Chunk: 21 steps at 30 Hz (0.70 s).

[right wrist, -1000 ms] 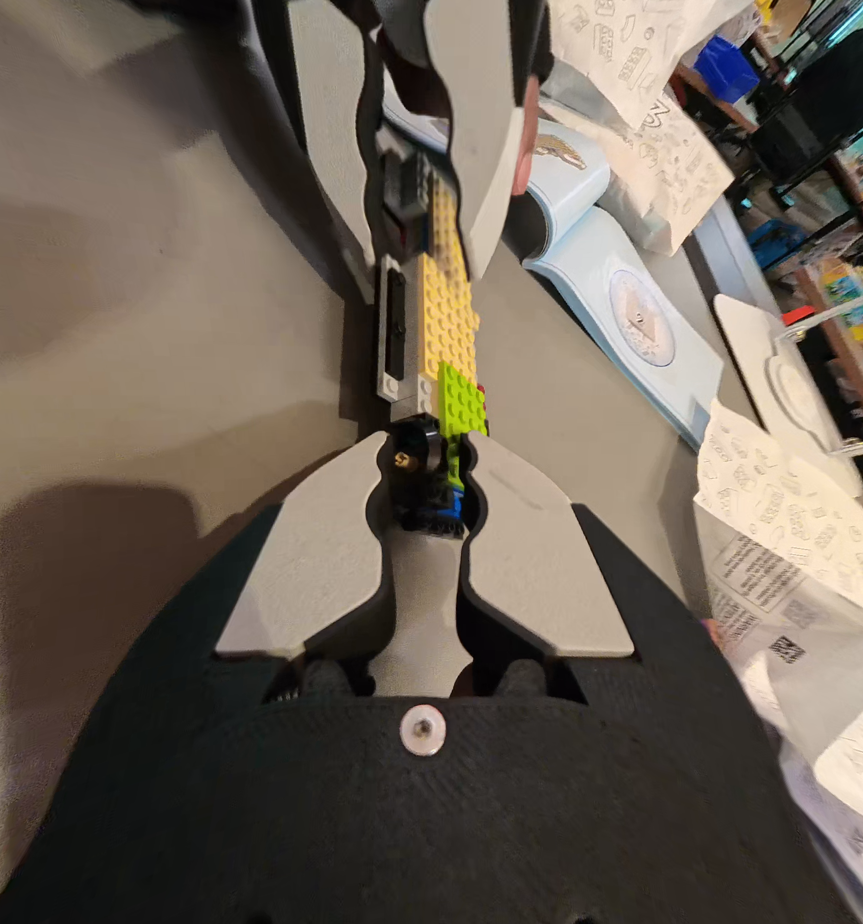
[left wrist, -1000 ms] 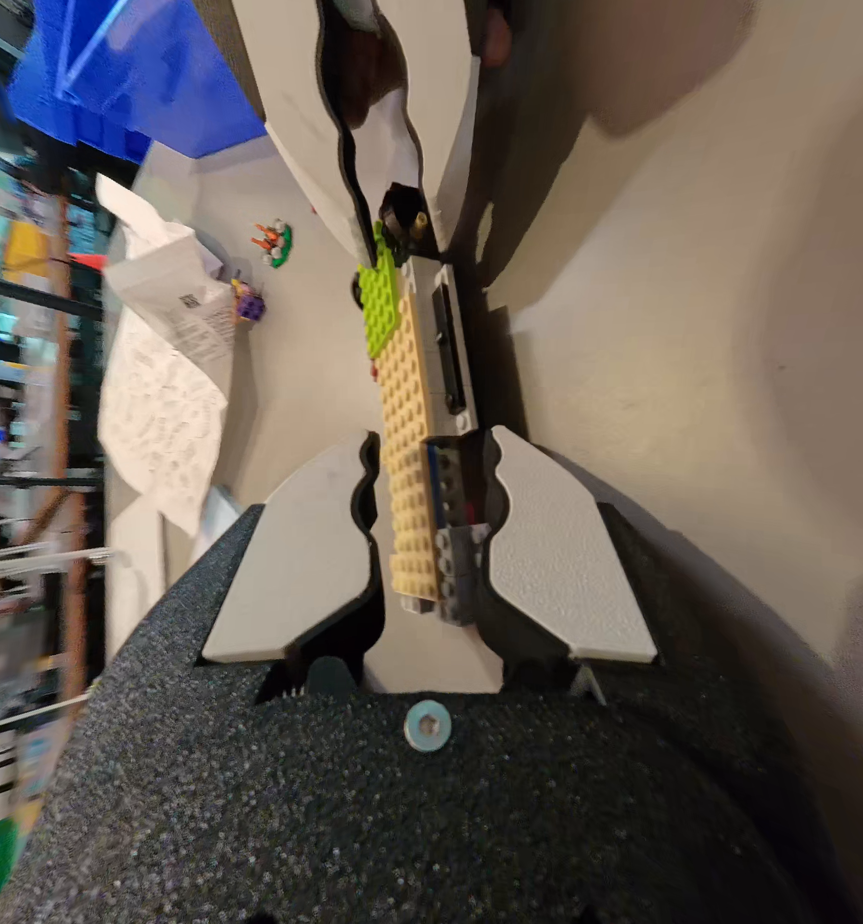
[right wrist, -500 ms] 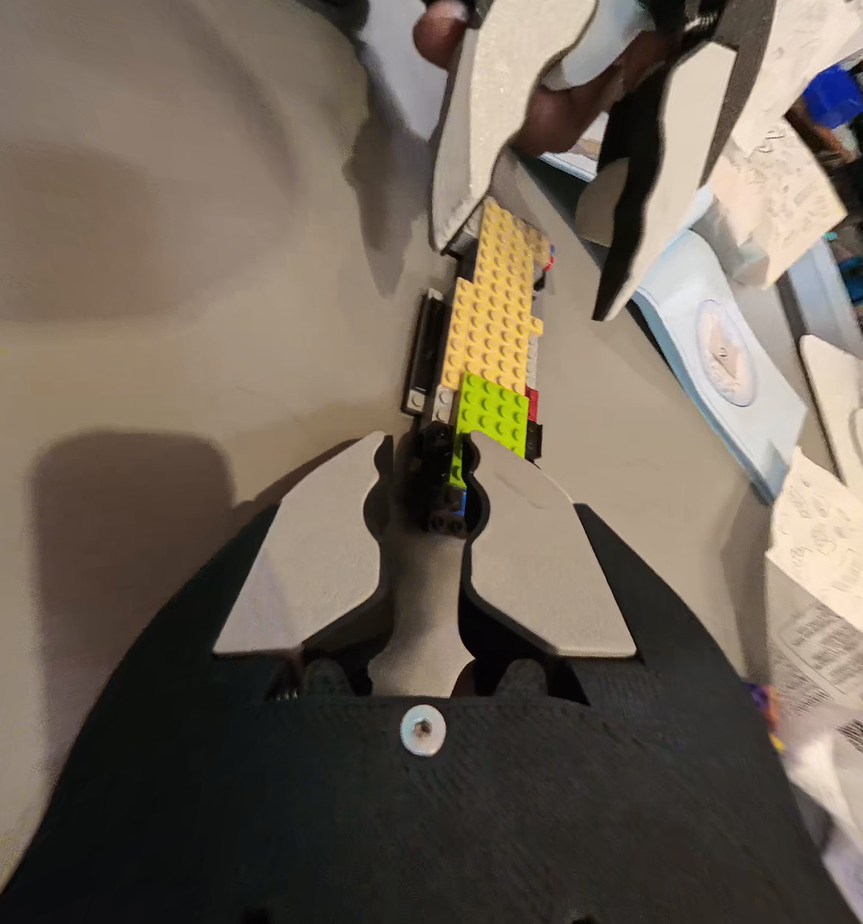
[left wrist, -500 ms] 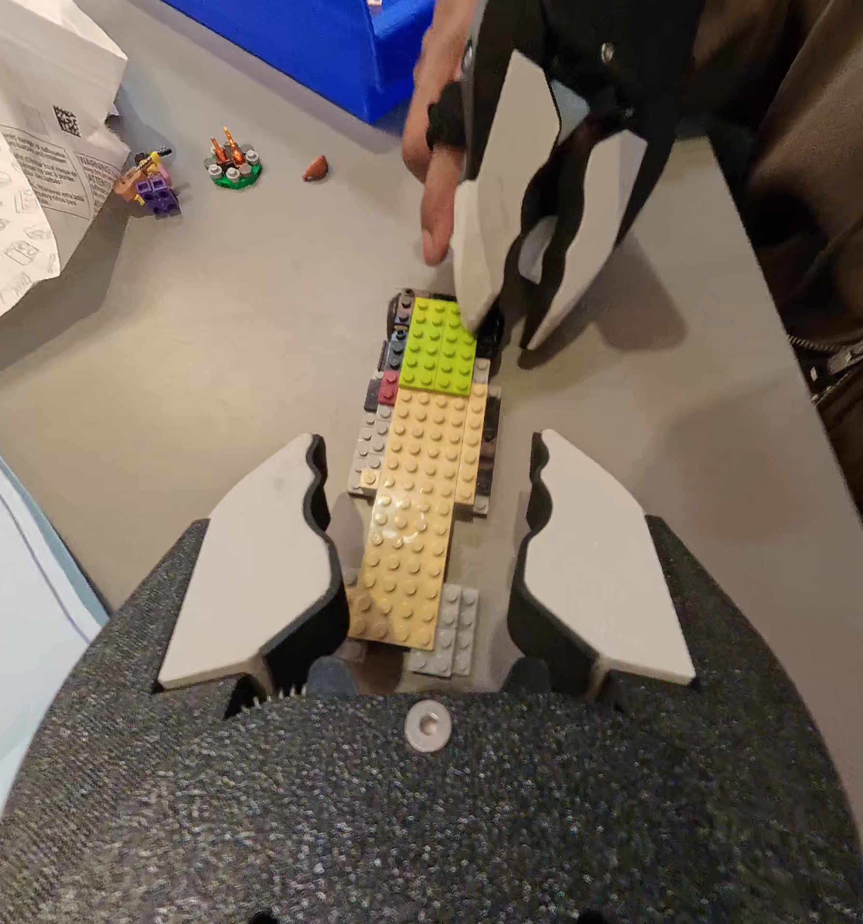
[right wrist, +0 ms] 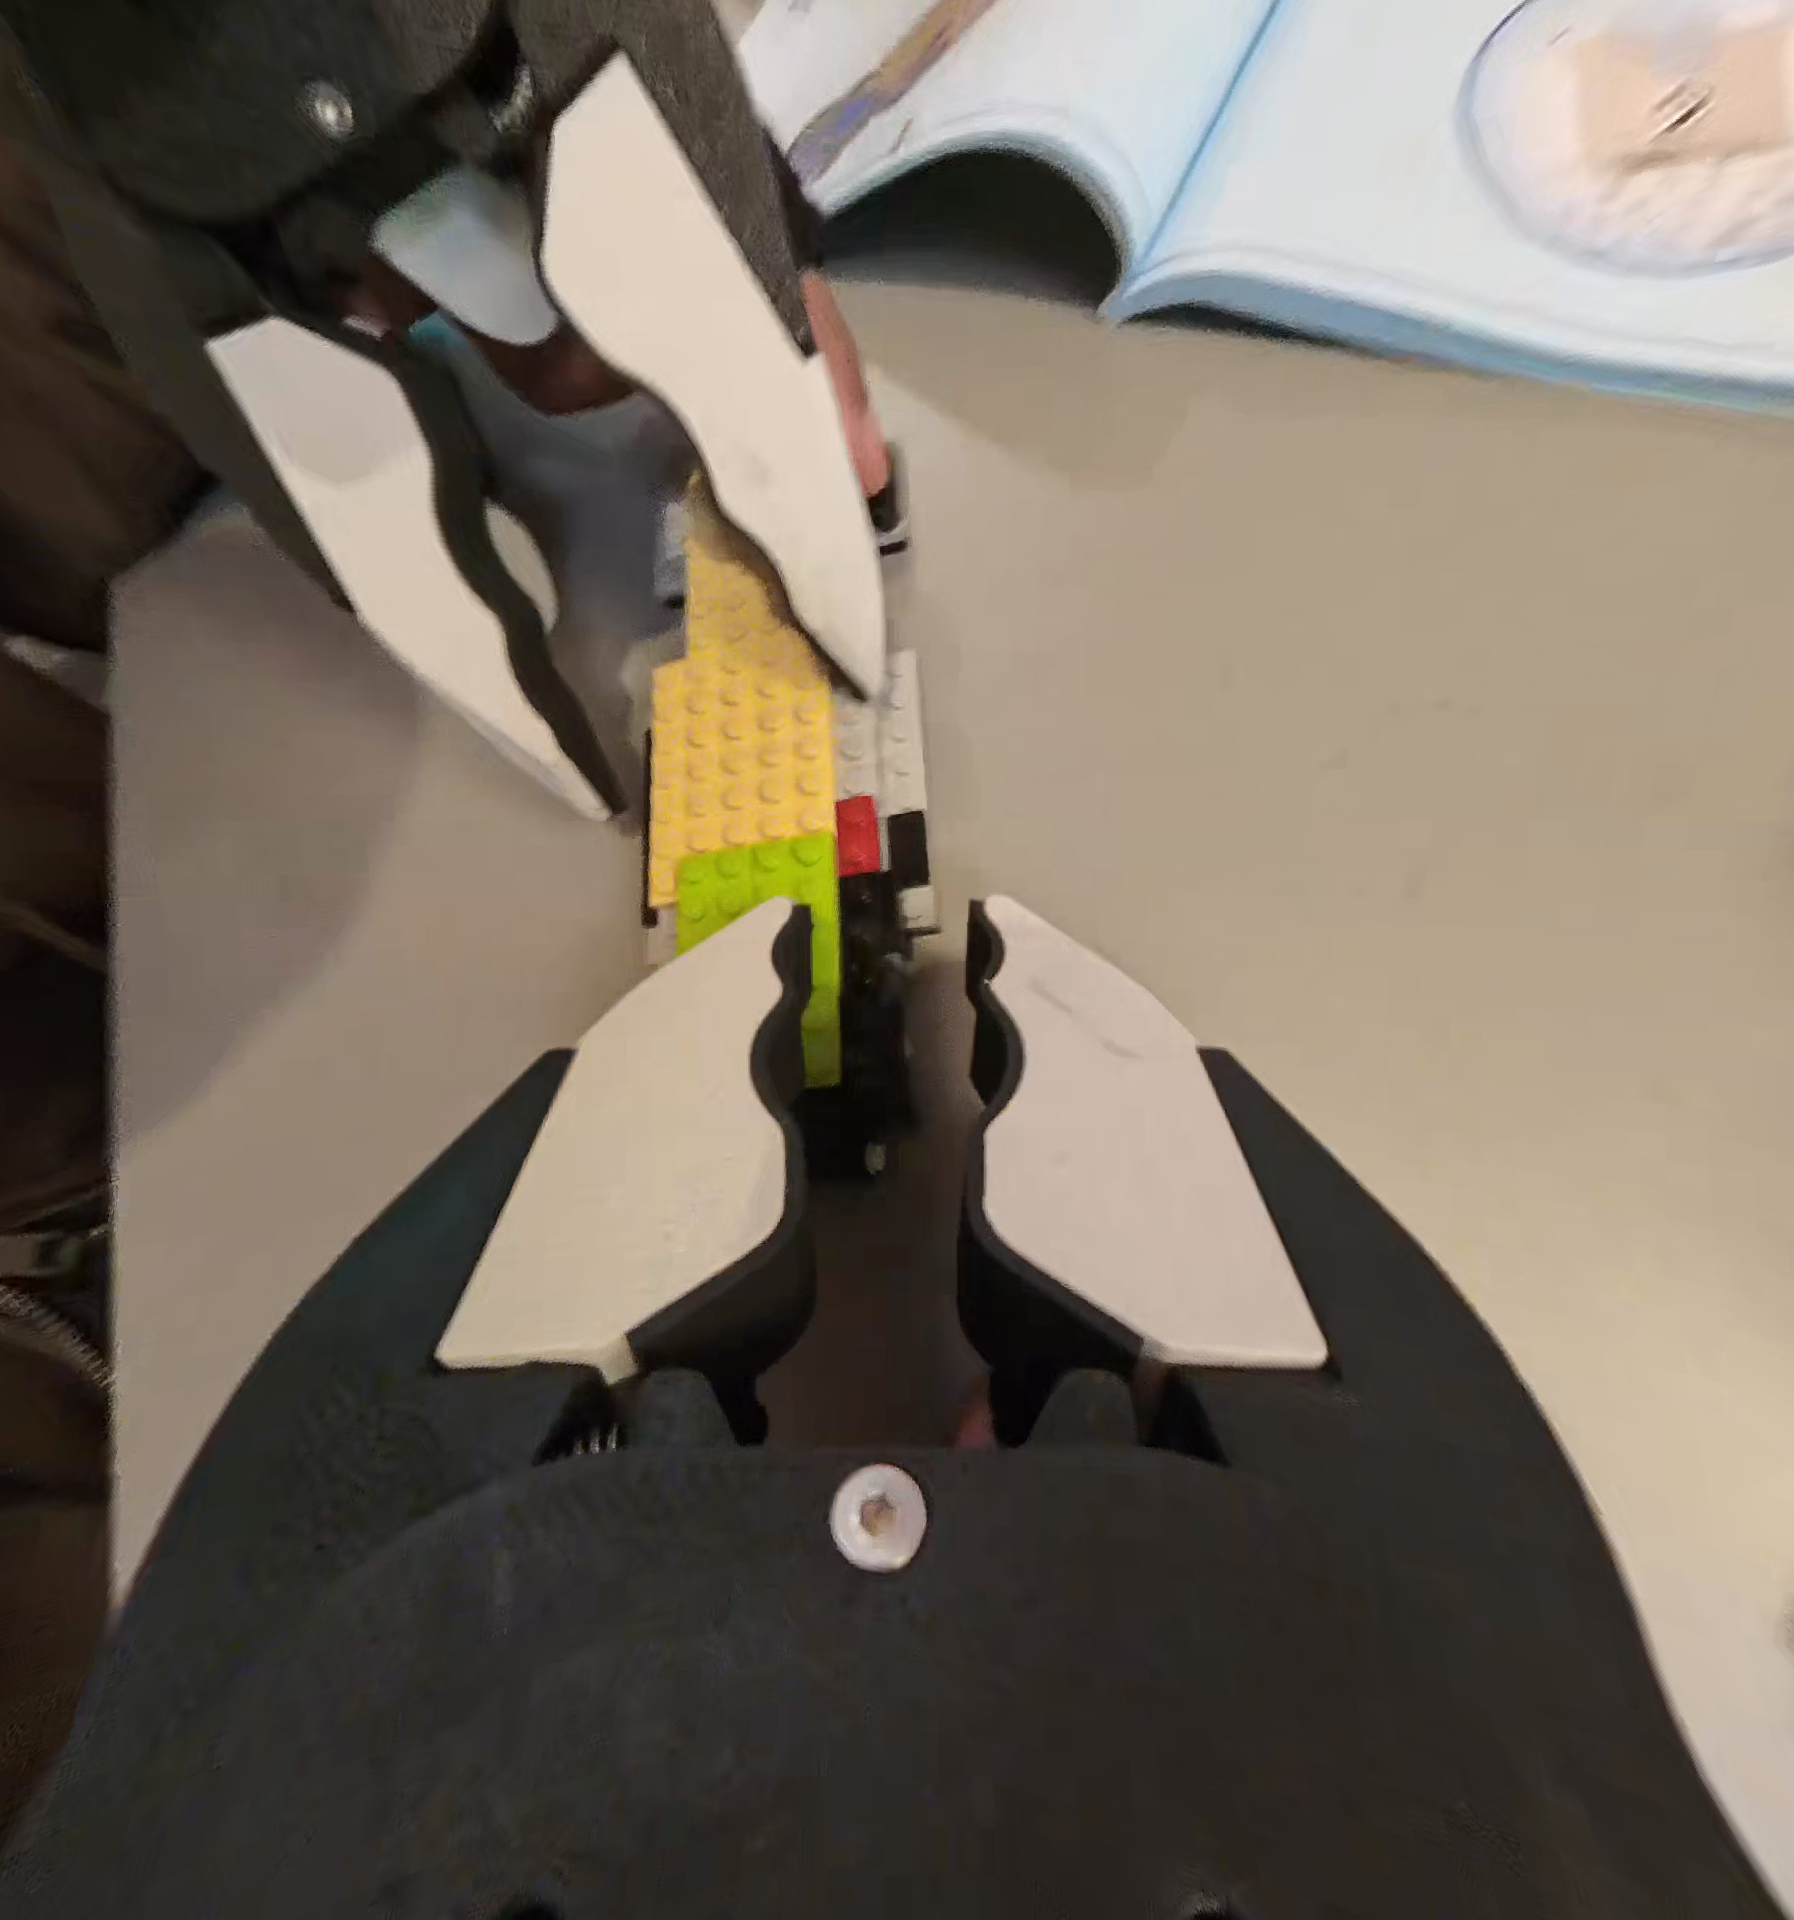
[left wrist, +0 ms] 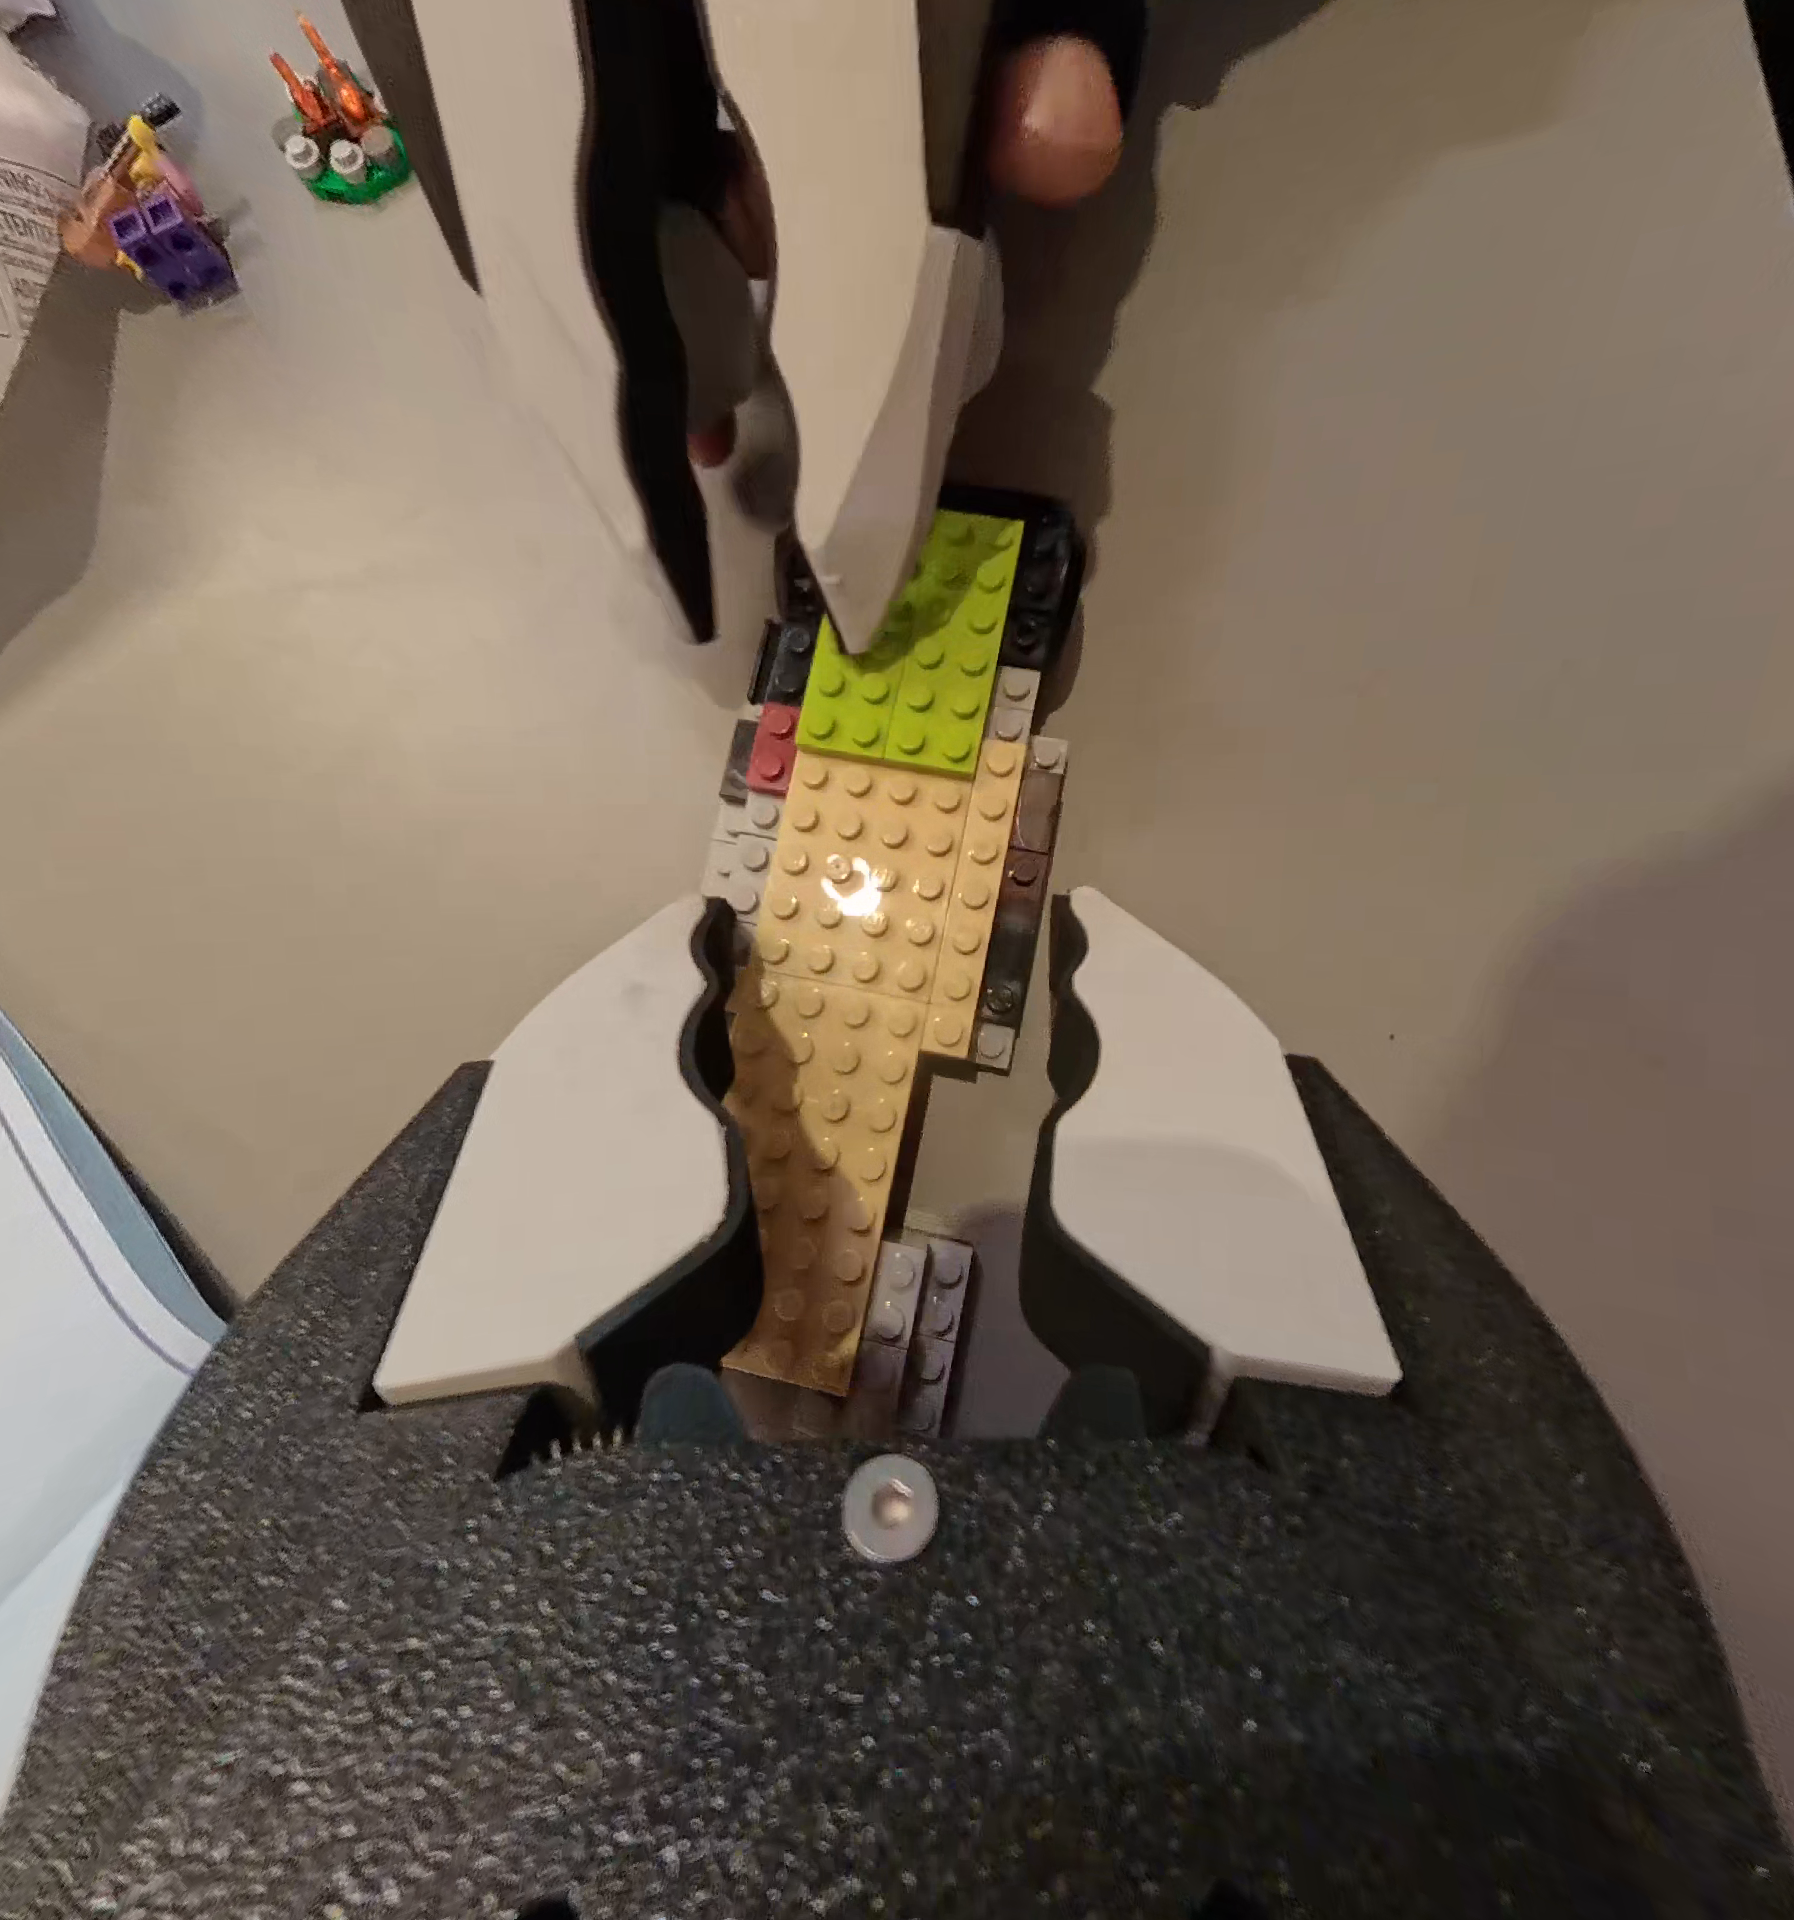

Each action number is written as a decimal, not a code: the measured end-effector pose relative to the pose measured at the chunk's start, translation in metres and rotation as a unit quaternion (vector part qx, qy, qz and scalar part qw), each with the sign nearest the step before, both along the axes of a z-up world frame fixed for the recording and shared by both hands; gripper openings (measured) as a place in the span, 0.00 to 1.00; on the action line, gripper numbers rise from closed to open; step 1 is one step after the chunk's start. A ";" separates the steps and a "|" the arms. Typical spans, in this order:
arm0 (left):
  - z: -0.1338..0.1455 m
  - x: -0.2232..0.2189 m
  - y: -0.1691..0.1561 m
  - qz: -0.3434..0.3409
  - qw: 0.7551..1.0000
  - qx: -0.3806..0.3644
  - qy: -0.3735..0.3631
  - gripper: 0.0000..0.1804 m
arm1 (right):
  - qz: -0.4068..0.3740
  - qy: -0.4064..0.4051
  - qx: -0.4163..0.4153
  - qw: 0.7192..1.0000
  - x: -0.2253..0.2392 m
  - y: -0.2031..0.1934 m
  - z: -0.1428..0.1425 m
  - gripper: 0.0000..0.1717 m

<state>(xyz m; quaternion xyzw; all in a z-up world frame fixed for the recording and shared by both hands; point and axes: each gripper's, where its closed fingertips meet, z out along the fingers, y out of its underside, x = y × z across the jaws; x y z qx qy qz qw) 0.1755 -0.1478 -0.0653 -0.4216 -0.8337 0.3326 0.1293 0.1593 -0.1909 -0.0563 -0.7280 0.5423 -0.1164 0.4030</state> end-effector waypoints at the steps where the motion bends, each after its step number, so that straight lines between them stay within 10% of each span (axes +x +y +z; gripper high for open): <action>1: 0.000 0.000 0.000 -0.004 1.000 -0.002 0.001 0.33 | 0.014 0.010 0.012 1.000 -0.002 0.005 0.000 0.15; 21: 0.001 -0.010 0.011 -0.064 0.998 -0.020 0.002 0.31 | 0.073 0.083 0.106 0.988 -0.018 0.031 -0.002 0.11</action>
